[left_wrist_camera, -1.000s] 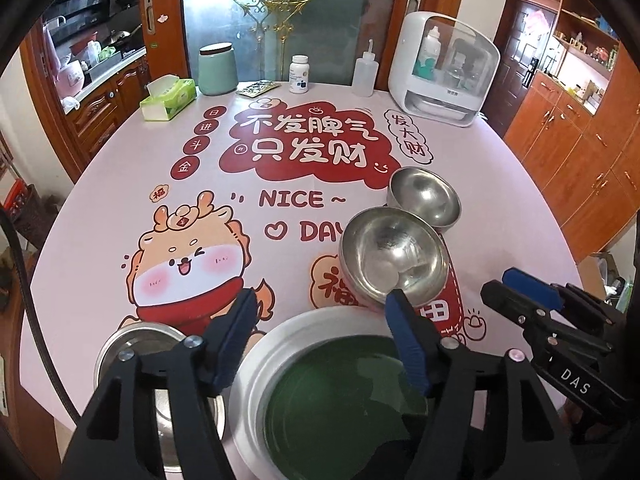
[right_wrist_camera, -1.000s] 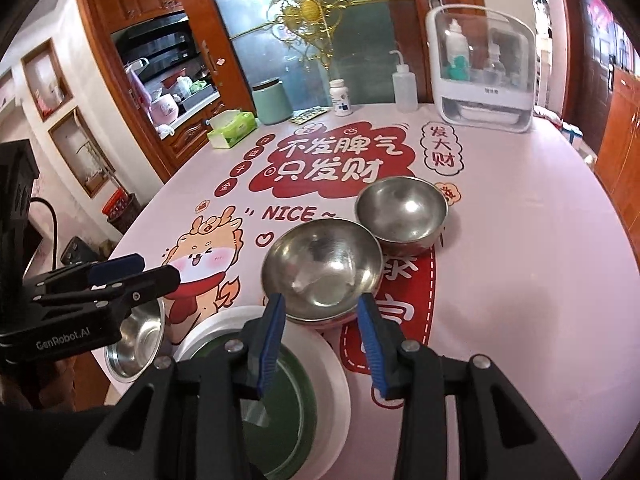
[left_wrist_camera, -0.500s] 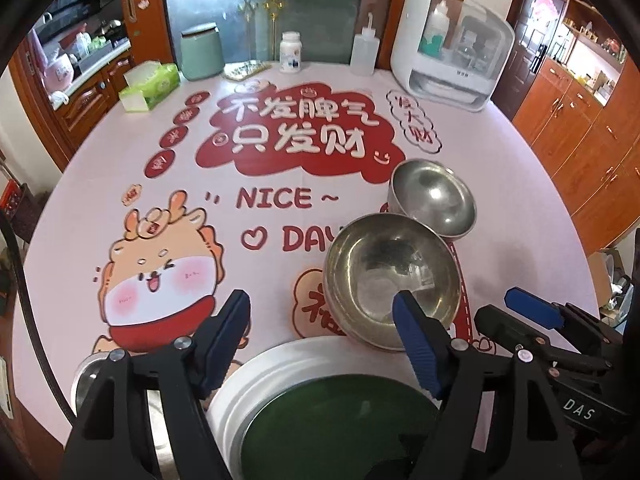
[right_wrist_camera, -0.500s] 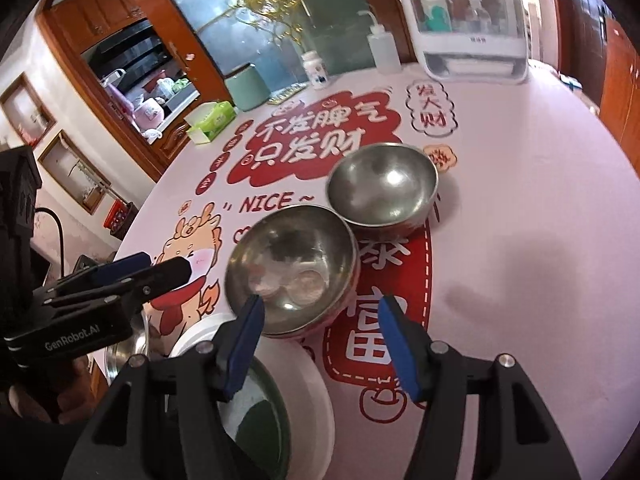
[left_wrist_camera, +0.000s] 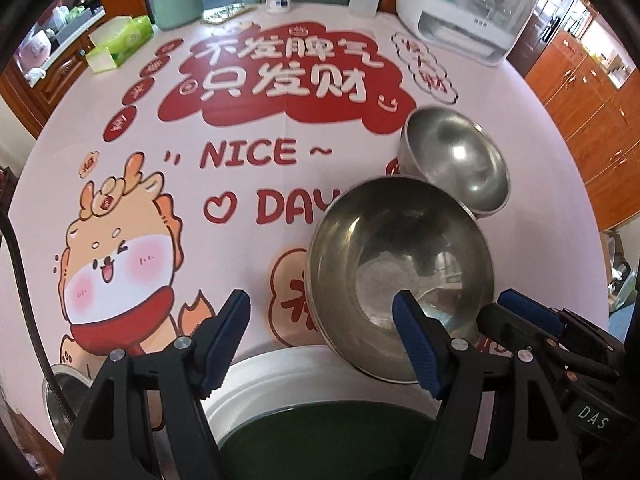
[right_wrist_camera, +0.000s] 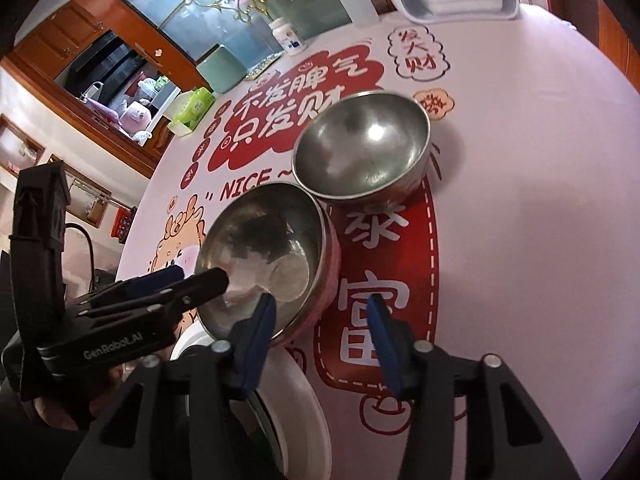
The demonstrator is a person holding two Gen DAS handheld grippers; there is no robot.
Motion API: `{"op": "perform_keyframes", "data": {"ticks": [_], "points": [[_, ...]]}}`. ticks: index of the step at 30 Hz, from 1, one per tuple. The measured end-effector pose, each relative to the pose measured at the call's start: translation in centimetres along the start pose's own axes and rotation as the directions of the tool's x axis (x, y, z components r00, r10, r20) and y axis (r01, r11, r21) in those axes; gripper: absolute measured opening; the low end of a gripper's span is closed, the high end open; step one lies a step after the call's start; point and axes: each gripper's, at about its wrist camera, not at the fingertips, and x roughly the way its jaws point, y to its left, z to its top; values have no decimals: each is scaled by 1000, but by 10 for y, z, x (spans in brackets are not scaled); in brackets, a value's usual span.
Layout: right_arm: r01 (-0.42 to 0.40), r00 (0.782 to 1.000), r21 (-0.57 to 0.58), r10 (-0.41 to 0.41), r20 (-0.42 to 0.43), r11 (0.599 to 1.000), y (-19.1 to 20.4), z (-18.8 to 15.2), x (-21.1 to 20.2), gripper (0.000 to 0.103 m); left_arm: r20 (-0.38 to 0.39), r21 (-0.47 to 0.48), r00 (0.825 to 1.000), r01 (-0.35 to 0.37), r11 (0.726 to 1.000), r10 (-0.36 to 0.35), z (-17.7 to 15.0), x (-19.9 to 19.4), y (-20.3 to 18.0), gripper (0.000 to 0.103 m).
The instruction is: Organize plates and bowls
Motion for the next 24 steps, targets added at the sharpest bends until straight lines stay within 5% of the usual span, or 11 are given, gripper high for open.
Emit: {"op": "perform_keyframes", "data": {"ticks": [10, 24], "points": [[-42, 999, 1, 42, -20, 999, 1, 4, 10, 24, -56, -4, 998, -4, 1000, 4, 6, 18, 1, 72], [-42, 999, 18, 43, -21, 999, -2, 6, 12, 20, -92, -37, 995, 31, 999, -35, 6, 27, 4, 19]]}}
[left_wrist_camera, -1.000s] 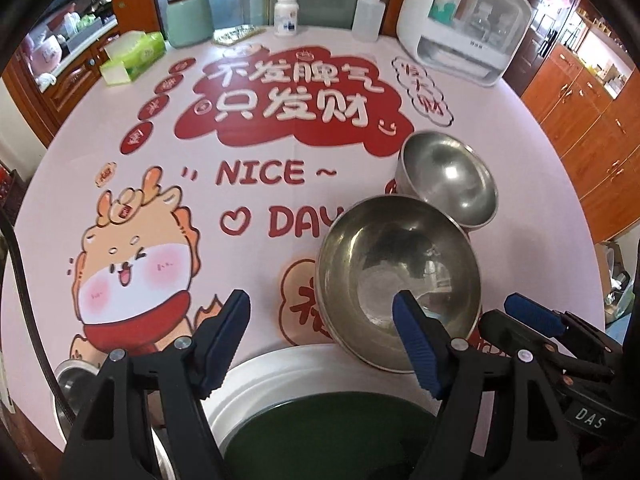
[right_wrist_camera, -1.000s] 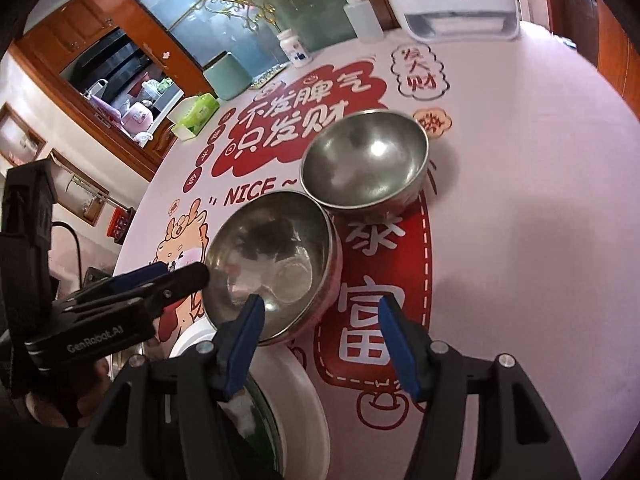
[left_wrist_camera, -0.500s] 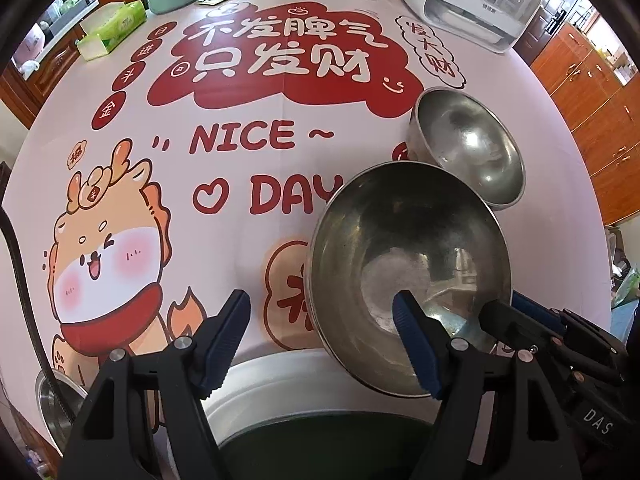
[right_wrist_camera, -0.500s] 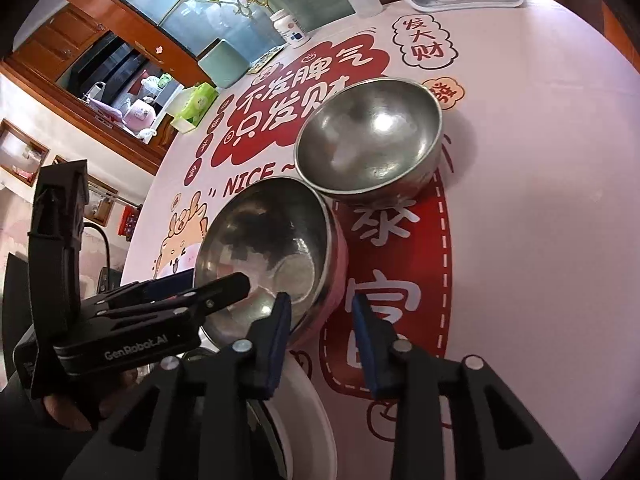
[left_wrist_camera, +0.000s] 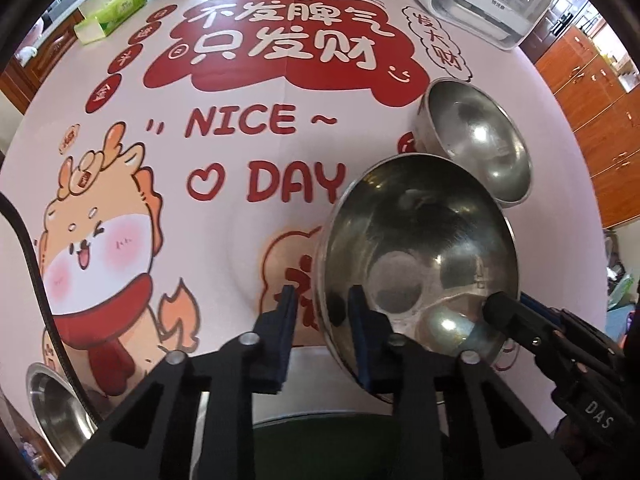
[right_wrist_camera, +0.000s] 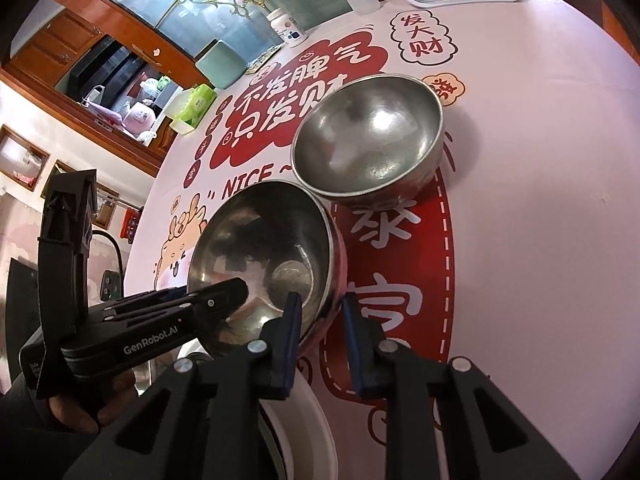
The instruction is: Organize plates and bowls
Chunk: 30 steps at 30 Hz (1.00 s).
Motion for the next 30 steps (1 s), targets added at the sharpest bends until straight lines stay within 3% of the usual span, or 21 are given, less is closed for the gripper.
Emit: {"op": "perform_keyframes", "data": {"ticks": [2, 16, 30], "points": [[3, 1000, -3, -3, -2, 1000, 1, 0, 0, 20, 0, 10, 1000, 5, 1000, -5, -1, 0, -3, 15], [-5, 1000, -13, 5, -2, 1000, 3, -2, -5, 19, 28, 27, 1000, -12, 1000, 11, -6, -13, -5, 15], [-25, 999, -75, 29, 44, 997, 17, -8, -25, 19, 125, 10, 992, 10, 1000, -11, -22, -44, -1, 16]]}}
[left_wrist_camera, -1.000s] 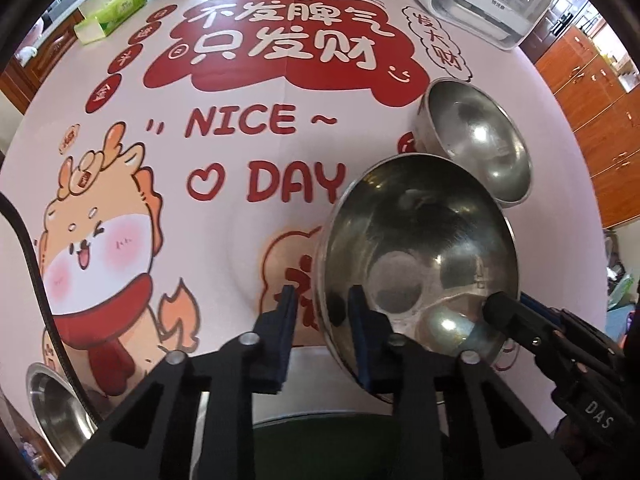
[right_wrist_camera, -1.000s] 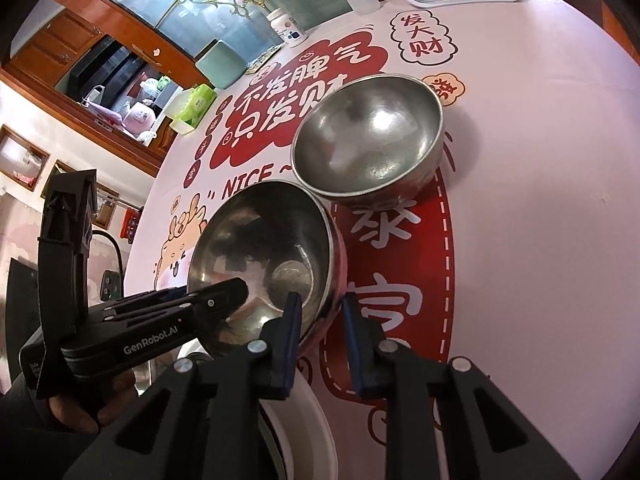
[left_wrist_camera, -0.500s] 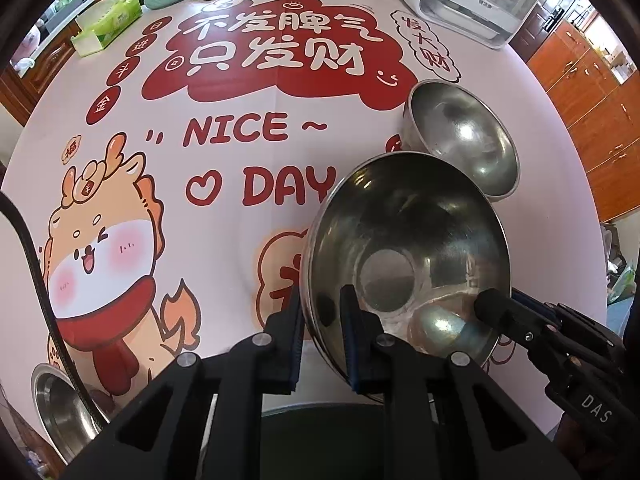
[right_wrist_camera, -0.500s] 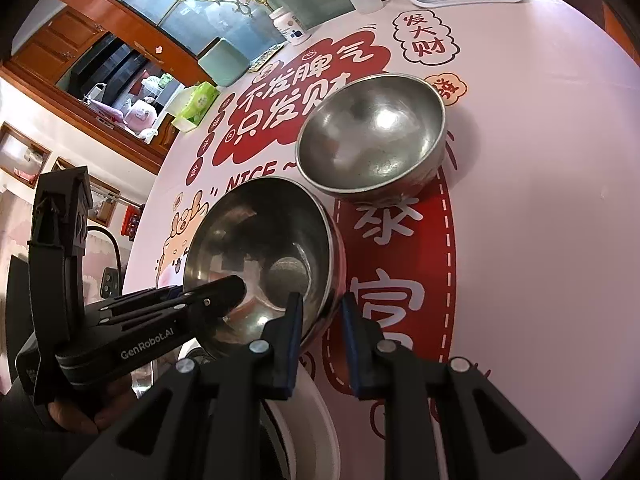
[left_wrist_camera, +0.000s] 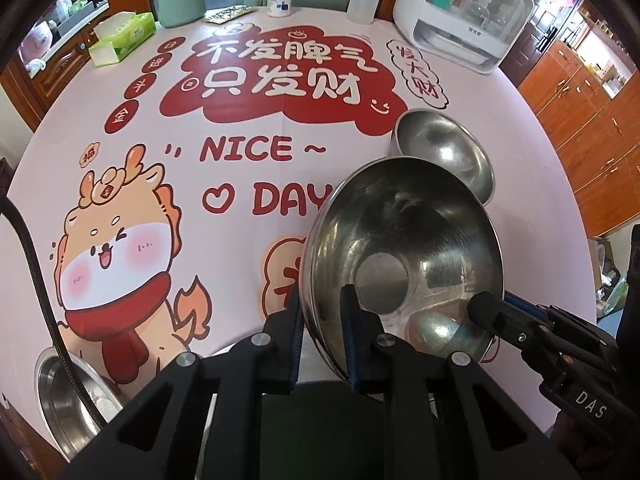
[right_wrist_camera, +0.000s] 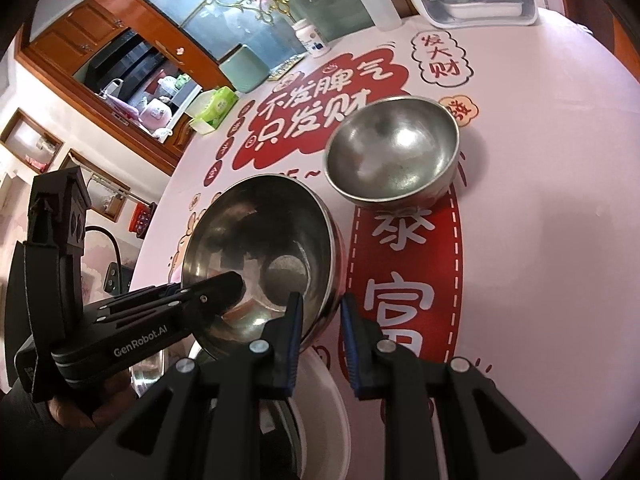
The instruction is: Organize plates and bowls
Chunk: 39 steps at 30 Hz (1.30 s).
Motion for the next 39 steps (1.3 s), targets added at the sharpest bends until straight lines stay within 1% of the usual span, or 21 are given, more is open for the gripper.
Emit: {"op": "perform_keyframes", "data": {"ticks": [8, 20, 29, 39], "points": [[-22, 999, -55, 23, 31, 998, 16, -5, -12, 19, 55, -25, 998, 4, 1000, -3, -14, -24, 7, 16], [-49, 997, -147, 56, 43, 988, 43, -17, -26, 19, 132, -77, 991, -2, 997, 12, -45, -60, 20, 17], [-75, 996, -211, 82, 26, 975, 66, -32, -31, 19, 166, -126, 986, -12, 992, 33, -71, -81, 35, 17], [-106, 994, -275, 103, -23, 956, 93, -45, -25, 19, 178, -193, 982, -32, 981, 66, -99, -98, 57, 17]]}}
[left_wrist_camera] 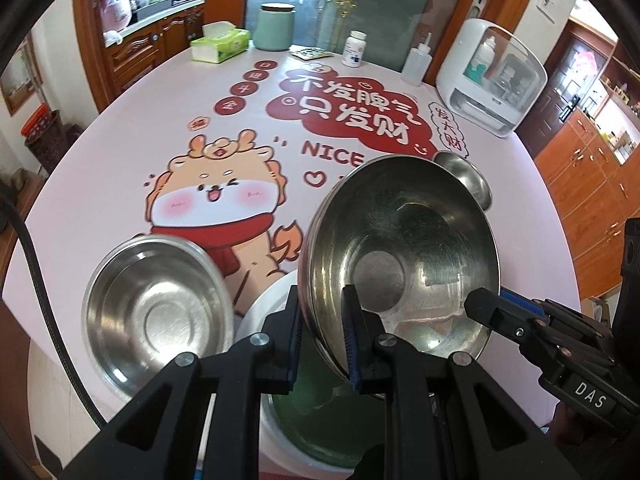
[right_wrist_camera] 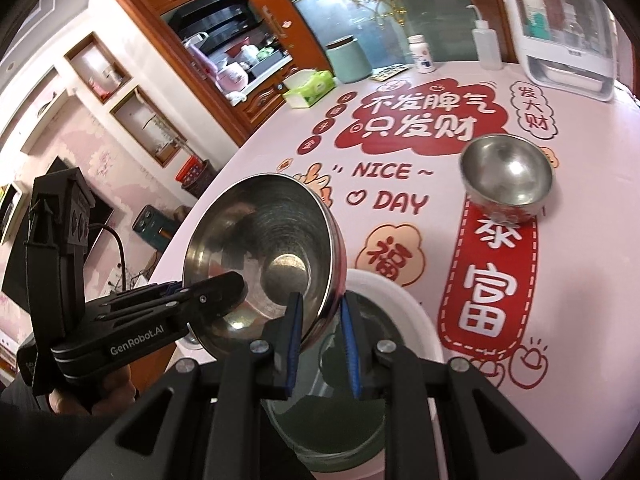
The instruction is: Organize plates and bowls
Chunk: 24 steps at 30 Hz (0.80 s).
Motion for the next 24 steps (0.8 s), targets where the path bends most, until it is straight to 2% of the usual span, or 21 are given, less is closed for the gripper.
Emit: {"op": "perform_keyframes", "data": {"ticks": [11, 24], "points": [[-50, 997, -46, 47, -61, 998, 38, -6, 22, 19, -7, -66, 999, -52, 996, 52, -18, -18, 43, 17], [-74, 991, -75, 65, -118, 994, 90, -9, 57, 19, -35, -109, 995, -93, 990, 90, -31, -32, 101, 17]]}}
